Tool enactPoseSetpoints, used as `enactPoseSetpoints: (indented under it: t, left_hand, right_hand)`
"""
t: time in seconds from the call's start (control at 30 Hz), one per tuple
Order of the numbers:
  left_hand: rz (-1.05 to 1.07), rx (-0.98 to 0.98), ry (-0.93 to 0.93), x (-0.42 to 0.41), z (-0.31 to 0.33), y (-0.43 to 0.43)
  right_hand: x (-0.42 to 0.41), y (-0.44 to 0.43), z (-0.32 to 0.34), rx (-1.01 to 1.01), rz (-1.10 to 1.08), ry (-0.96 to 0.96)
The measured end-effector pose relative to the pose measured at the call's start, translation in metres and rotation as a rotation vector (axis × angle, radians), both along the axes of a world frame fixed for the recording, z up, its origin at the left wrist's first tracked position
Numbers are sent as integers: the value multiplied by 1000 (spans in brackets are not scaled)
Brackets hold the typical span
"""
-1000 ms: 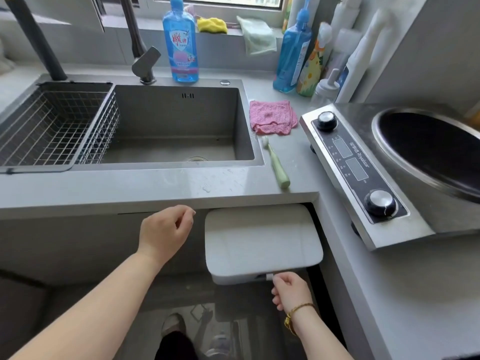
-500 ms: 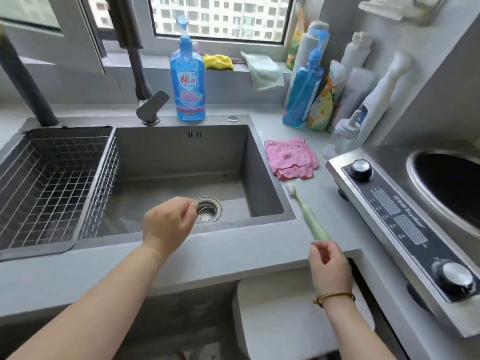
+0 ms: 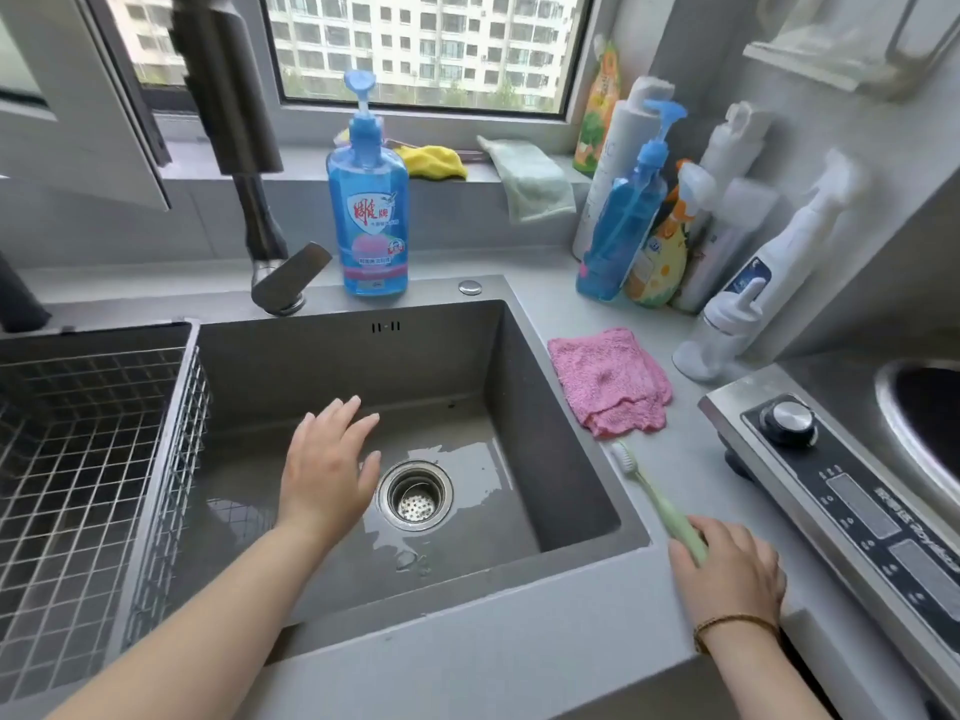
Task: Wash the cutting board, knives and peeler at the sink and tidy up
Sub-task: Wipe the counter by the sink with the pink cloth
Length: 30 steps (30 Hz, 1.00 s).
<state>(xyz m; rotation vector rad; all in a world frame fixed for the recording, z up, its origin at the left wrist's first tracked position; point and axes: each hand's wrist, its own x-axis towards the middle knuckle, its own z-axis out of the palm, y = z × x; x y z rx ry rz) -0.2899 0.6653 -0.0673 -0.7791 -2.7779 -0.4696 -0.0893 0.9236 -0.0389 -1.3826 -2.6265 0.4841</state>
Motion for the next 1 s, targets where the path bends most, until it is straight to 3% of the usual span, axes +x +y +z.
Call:
enactPoseSetpoints:
  t: [0.13,0.27,0.37,0.47,0.67,0.87,1.0]
  left_hand:
    - [60,-76,-64,-24,-1,-17]
    - [277,-93,-80,-55,3,-52]
    - [389,-329,-114,-69,7,-75]
    - [360,-468,-127,-77,12,-79]
    - [356,-405,-176,-96,10,-103]
    - [315,-267,-55,-107,-14,-111]
    - [318,-356,8,-112,-20,-112]
  right_hand:
    - [-11,3,-1,23,11,52]
    - [-39,1,11,48,45,199]
    - [-77,2,16,67,165,183]
    - [-126,-2,21,58,241,144]
    - [-221,-1,36,111,368,-5]
    - [-302,7,34,213,426,-70]
    - [-348,16,25,284,456,-102]
